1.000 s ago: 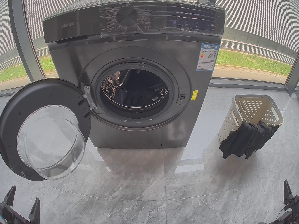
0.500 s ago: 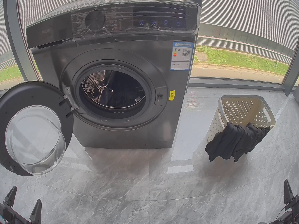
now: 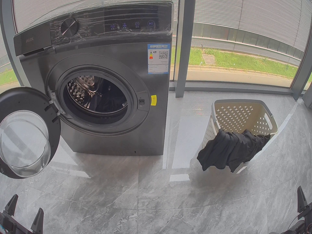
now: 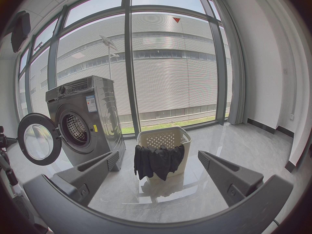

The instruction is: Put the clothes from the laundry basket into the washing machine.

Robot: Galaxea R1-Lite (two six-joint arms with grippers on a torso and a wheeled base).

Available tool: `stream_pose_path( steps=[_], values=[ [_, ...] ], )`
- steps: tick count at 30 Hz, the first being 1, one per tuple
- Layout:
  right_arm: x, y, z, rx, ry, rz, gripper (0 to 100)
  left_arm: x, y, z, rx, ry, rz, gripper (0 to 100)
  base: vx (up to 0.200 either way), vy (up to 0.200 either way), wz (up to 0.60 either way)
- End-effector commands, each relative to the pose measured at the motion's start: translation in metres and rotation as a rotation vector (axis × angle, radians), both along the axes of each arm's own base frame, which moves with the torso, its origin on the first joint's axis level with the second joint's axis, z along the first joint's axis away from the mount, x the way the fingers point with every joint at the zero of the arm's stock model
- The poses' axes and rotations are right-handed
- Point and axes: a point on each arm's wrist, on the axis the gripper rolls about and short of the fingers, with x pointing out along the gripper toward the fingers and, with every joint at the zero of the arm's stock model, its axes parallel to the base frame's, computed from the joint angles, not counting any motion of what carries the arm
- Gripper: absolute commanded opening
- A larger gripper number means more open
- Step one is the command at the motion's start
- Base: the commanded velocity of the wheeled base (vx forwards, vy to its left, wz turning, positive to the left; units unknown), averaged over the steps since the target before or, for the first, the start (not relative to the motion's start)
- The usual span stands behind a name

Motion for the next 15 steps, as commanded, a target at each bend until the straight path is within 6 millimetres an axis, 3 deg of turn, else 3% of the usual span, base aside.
stream_pose_path(
  steps=[1, 15],
  values=[
    [0.0003, 0.0, -0.0051, 0.001, 0.004, 0.001, 100, 0.0002, 0.0, -0.005, 0.0, 0.005, 0.0, 100, 0.0, -0.2, 0.0],
    [0.0002, 0.0003, -0.0052, -0.076, 0.016, 0.006, 100, 0.0002, 0.0, -0.0048, -0.002, 0.003, 0.0, 100, 0.0, -0.2, 0.0]
  ],
)
